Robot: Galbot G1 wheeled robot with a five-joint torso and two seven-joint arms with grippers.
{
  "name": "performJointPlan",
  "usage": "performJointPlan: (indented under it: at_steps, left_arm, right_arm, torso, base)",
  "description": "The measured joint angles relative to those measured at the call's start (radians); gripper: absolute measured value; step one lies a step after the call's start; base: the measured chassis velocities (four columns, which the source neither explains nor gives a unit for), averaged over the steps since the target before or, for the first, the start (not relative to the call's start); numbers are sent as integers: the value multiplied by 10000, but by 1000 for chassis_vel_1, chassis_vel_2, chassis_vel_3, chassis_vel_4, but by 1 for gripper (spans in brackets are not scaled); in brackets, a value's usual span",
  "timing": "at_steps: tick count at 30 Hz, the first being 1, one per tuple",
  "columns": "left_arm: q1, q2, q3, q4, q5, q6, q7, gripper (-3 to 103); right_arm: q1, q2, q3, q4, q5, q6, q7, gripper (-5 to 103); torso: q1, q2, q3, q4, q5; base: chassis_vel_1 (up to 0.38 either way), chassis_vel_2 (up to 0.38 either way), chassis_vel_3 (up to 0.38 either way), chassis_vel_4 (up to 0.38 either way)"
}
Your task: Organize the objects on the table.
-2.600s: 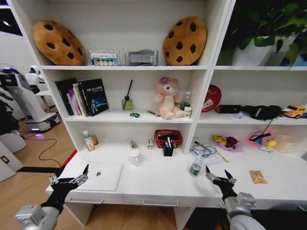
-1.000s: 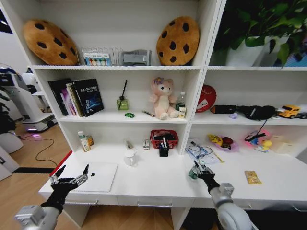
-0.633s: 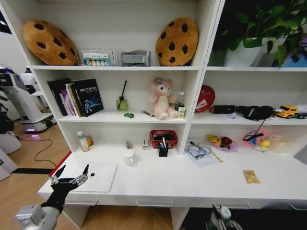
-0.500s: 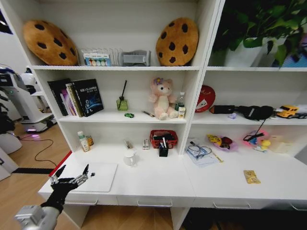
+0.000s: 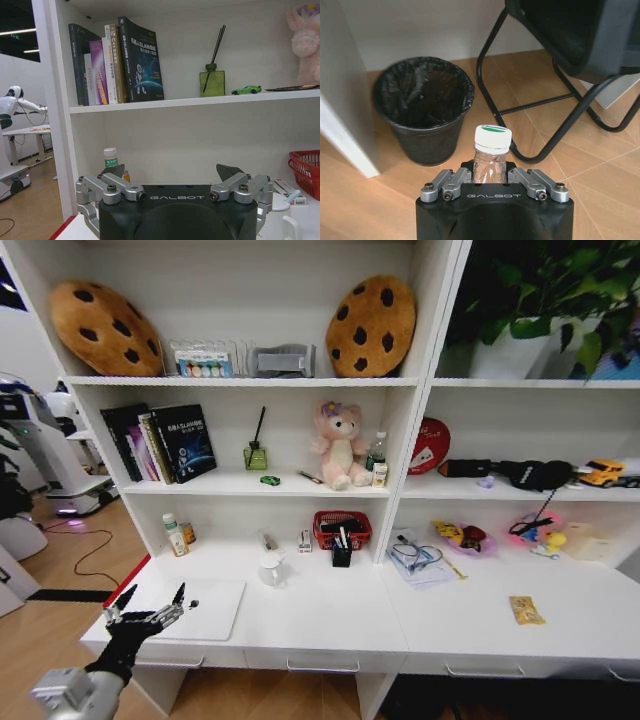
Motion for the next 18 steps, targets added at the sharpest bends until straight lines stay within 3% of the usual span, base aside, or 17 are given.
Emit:
performJointPlan:
  at_steps: [2, 5, 6, 7, 9, 10, 11, 18]
  left_arm:
    - [0, 0, 0, 0, 0, 0, 0, 100]
    - [0, 0, 0, 0, 0, 1, 0, 100]
    - [0, 0, 0, 0, 0, 0, 0, 100]
    - [0, 0, 0, 0, 0, 0, 0, 100]
    - [0, 0, 0, 0, 1, 0, 1, 100]
    - [0, 0, 0, 0, 1, 0, 1, 100]
    - [0, -1, 0, 0, 1, 0, -1, 100]
    - [0, 0, 0, 0, 0, 0, -1, 100]
  right_arm:
    - [1506, -138, -16, -1394, -182, -513, -462, 27]
    - [2202, -131, 30, -2256, -824, -166, -805, 27]
    - [2968, -64, 161, -3327, -1940, 1040, -1244, 27]
    - [2968, -64, 161, -3327, -1940, 1040, -1244, 27]
    - [4390, 81, 290, -5302, -3386, 3336, -1545, 27]
    - [4390, 81, 290, -5302, -3386, 3336, -1545, 27]
    - [5113, 213, 337, -6112, -3895, 4418, -1594, 27]
    - [5912, 408, 322, -6750, -3966, 5572, -1734, 27]
  torso:
    - [0, 1, 0, -3, -7]
    - [0, 0, 0, -2, -7]
    - [0, 0, 0, -12, -10]
    - [0, 0, 0, -12, -10]
    - [1, 0, 0, -4, -6]
    - [1, 0, 0, -4, -6]
    - [1, -1, -1, 4, -3]
    - [1, 0, -1, -10, -7]
  base:
    - [0, 0, 0, 0]
    - [0, 0, 0, 0]
    - [0, 0, 0, 0]
    - [0, 0, 0, 0]
    - [0, 0, 0, 0]
    - [0, 0, 0, 0]
    - [0, 0, 0, 0]
    - [0, 0, 0, 0]
